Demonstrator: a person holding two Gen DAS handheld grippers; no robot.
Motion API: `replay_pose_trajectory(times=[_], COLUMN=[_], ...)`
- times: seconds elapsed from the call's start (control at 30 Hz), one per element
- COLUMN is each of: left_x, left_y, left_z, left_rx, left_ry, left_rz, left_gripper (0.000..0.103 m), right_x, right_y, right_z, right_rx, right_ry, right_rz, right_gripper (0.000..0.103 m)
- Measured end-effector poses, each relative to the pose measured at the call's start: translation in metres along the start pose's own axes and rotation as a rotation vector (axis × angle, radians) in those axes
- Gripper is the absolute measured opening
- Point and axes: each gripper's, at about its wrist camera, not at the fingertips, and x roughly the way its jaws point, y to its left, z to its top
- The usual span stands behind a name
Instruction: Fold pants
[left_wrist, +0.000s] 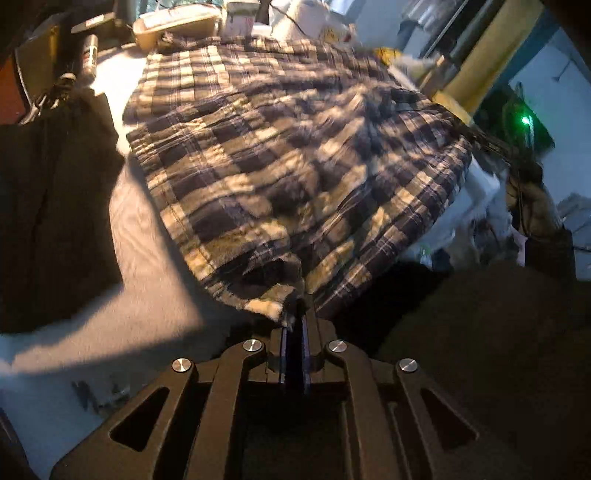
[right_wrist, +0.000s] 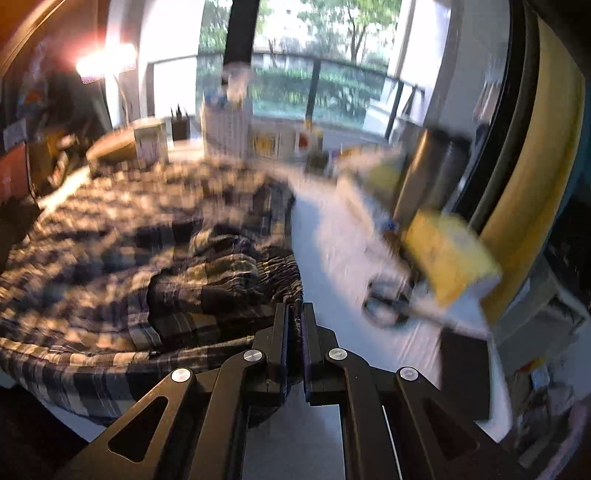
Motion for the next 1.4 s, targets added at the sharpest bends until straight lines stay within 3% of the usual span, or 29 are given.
replay_pose_trajectory(times=[0.13, 0.17, 0.27, 0.33, 0.37, 0.4, 0.43, 0.6, 0.73, 0.83, 0.87, 0.93, 0.97, 1.0, 1.13, 1.23, 1.37, 1.4], left_x=[-0.021, -0.027, -0.053, -0.062, -0.061, -0.058, -0.050, 0.003, 0.031, 0.042, 0.042, 0.044, 0.045, 0.046, 0.050, 0.049, 0.051, 0.052], left_y=[0.019, 0.025, 0.043, 0.052, 0.056, 0.059, 0.063, 0.081, 0.088, 0.086, 0.085, 0.080, 0.078, 0.076, 0.073, 0.084, 0.095, 0.097], left_z=[-0.006, -0.006, 0.000, 0.014, 0.024, 0.032, 0.044, 0.098, 0.115, 0.113, 0.113, 0.112, 0.113, 0.115, 0.126, 0.133, 0.143, 0.147], left_rx=[-0.033, -0.044, -0.070, -0.080, -0.081, -0.079, -0.074, -0.032, 0.007, 0.048, 0.058, 0.081, 0.094, 0.102, 0.126, 0.093, 0.054, 0.049], left_ry=[-0.033, -0.047, -0.135, -0.216, -0.257, -0.284, -0.300, -0.269, -0.214, -0.201, -0.222, -0.235, -0.235, -0.237, -0.232, -0.238, -0.245, -0.246], left_rz=[0.068, 0.079, 0.141, 0.140, 0.140, 0.142, 0.147, 0.249, 0.312, 0.330, 0.315, 0.310, 0.300, 0.298, 0.370, 0.369, 0.373, 0.376], left_gripper=[0.022, 0.030, 0.039, 0.050, 0.060, 0.063, 0.063, 0.063, 0.063, 0.054, 0.038, 0.025, 0.011, 0.005, 0.001, 0.001, 0.001, 0.001], right_x=[0.006, 0.003, -0.007, -0.017, -0.020, -0.024, -0.026, -0.020, 0.003, 0.018, 0.022, 0.029, 0.035, 0.041, 0.095, 0.137, 0.183, 0.190], right_y=[-0.003, -0.006, -0.011, -0.014, -0.014, -0.014, -0.014, -0.001, 0.008, 0.015, 0.016, 0.017, 0.016, 0.014, 0.000, -0.006, -0.007, -0.008], right_z=[-0.016, -0.016, -0.013, -0.005, -0.003, 0.002, 0.005, 0.028, 0.046, 0.060, 0.067, 0.081, 0.090, 0.097, 0.128, 0.139, 0.152, 0.154], right_rx=[0.038, 0.049, 0.060, 0.055, 0.056, 0.059, 0.061, 0.021, -0.006, -0.045, -0.061, -0.083, -0.098, -0.105, -0.081, -0.049, -0.048, -0.042], right_ry=[0.020, 0.018, -0.006, -0.038, -0.050, -0.070, -0.089, -0.121, -0.100, -0.083, -0.081, -0.079, -0.076, -0.070, 0.024, 0.101, 0.153, 0.167], right_rz=[-0.002, -0.001, -0.026, -0.035, -0.036, -0.030, -0.020, 0.035, 0.069, 0.084, 0.090, 0.095, 0.095, 0.100, 0.136, 0.193, 0.201, 0.220], right_gripper=[0.006, 0.009, 0.022, 0.030, 0.047, 0.068, 0.073, 0.073, 0.073, 0.073, 0.073, 0.073, 0.073, 0.073, 0.073, 0.071, 0.058, 0.047])
